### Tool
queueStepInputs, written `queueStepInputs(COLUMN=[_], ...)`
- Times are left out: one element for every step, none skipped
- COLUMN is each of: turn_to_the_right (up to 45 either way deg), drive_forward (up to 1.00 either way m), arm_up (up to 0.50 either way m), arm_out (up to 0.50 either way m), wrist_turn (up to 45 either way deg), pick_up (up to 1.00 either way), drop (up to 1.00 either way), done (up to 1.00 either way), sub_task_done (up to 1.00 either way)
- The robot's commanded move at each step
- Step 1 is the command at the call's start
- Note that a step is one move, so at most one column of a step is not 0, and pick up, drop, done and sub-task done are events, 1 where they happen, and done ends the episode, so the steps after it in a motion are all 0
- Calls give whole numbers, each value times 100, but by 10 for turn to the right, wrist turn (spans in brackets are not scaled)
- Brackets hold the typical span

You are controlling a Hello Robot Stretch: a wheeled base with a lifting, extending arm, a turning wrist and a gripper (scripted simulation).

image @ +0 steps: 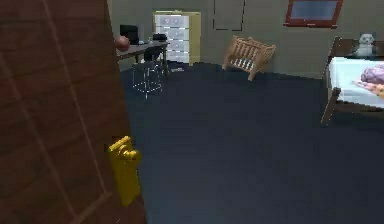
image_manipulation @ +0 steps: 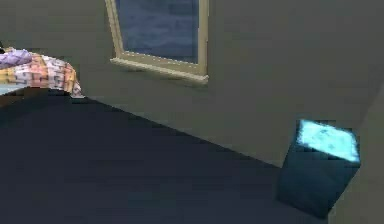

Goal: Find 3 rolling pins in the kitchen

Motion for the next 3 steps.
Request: queueStepInputs(turn_to_the_right=[450, 90, 0], drive_forward=[0, 0, 20], arm_up=[0, 0, 0], arm_out=[0, 0, 0], wrist_turn=[0, 0, 0], pick_up=[0, 0, 0], drop=[0, 0, 0], done=[0, 0, 0], sub_task_done=[0, 0, 0])
